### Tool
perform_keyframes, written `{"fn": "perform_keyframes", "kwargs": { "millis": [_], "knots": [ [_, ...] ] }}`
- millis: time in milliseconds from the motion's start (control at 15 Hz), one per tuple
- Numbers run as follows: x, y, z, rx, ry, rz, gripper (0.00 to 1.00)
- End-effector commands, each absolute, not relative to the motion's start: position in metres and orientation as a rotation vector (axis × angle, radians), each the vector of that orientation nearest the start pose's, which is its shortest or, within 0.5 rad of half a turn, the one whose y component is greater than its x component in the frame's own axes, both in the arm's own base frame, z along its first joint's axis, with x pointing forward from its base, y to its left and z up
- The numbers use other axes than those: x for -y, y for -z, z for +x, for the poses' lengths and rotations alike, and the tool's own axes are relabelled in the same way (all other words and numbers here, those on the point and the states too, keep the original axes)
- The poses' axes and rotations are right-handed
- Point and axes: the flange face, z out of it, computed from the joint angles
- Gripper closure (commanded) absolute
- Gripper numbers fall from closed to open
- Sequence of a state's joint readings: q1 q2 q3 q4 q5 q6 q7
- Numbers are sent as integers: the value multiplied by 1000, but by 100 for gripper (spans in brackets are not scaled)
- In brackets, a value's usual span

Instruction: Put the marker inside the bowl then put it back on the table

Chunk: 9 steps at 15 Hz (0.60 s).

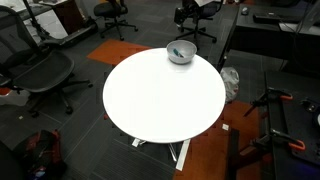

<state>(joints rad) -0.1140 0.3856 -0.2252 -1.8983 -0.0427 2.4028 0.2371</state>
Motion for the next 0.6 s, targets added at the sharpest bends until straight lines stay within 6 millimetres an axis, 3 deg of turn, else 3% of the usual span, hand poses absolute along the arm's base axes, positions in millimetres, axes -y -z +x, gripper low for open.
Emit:
{"fn": "perform_keyframes", "kwargs": {
  "millis": [0,533],
  "knots": [
    [205,-296,602,-821,237,-3138,0],
    [213,-247,609,-882,200,-3092,0]
  ]
}}
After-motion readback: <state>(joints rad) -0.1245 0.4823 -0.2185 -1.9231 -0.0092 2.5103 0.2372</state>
